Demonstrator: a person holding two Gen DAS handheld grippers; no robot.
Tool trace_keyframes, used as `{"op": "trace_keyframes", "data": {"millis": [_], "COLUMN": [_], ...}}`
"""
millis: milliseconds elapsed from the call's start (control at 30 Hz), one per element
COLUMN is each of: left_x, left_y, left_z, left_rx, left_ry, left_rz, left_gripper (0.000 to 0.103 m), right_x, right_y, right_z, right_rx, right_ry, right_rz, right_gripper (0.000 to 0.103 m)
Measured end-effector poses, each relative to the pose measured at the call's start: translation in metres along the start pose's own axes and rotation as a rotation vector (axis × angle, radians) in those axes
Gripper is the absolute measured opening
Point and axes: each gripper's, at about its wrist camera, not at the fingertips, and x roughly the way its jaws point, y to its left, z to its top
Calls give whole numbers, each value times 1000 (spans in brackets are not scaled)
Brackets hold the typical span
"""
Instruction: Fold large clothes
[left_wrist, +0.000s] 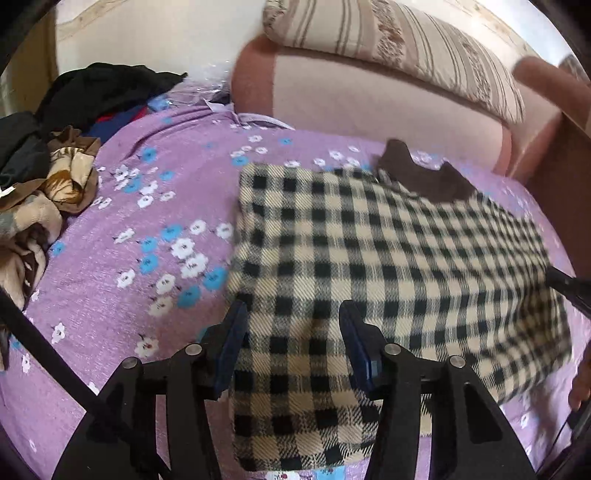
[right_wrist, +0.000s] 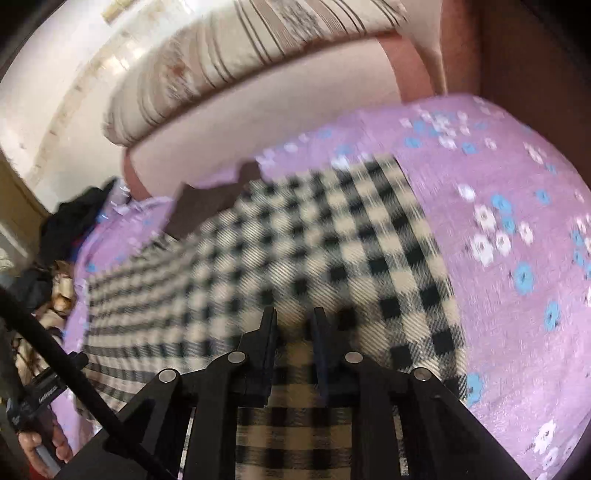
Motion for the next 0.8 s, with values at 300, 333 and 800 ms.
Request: {"op": "trace_keyframes", "data": {"millis": [300, 333, 800], "left_x": [18, 18, 7], "left_y": [16, 21, 20], "left_z": [-12, -17, -52], "left_rx": [-74, -98, -98], "left_ry": [125, 143, 184], "left_rz": [47, 34, -18], "left_gripper": [50, 50, 50], "right_x": [34, 42, 210], "right_y": [98, 109, 251], "right_z": [-5, -6, -14], "right_rx": [-112, -113, -119], "right_ry": [121, 153, 553], "right_rz": [300, 352, 658], "right_gripper": [22, 22, 22]}}
